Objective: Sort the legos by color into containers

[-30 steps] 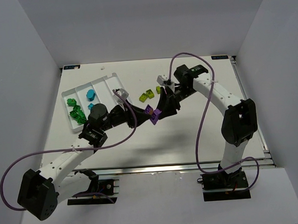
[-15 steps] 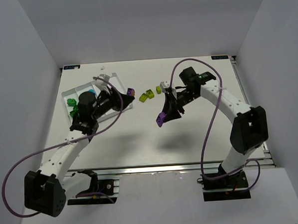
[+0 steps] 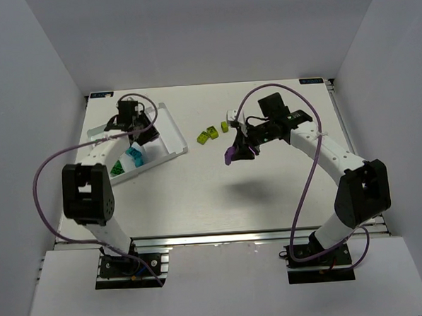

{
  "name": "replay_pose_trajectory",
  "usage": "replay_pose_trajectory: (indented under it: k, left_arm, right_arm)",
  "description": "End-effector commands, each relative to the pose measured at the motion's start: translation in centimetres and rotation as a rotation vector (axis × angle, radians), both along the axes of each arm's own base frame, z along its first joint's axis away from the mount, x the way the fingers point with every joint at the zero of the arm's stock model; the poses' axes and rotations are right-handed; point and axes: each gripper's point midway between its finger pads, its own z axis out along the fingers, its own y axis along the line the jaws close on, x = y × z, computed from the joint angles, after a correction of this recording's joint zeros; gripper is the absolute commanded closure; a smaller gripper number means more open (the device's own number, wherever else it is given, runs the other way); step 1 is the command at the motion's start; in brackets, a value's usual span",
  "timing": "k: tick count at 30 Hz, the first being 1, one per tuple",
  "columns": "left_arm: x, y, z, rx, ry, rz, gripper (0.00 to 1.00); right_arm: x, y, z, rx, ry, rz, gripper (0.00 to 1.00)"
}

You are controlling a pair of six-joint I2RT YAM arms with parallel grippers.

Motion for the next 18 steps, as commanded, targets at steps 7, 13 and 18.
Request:
replay_pose_trajectory:
  k: [7,13,18]
  left_arm:
    - [4.7,4.1,-0.5,0.235,0.064,0.086,0.65]
    - [6.4,4.3,-1.0,0.249,0.079,0.082,0.42]
    - [7.3,3.8,-0.3,0.223,0.059,0.073,0.28]
  right_arm:
    - [2.1,0.2,1.2,0.011,-0.069,-0.063,0.92]
    - [2.9,0.5,1.2,0.006,-0.073,-0.068,0.9]
    - [3.6,1.2,0.7,-0.001,-0.062,-0.069,0.9]
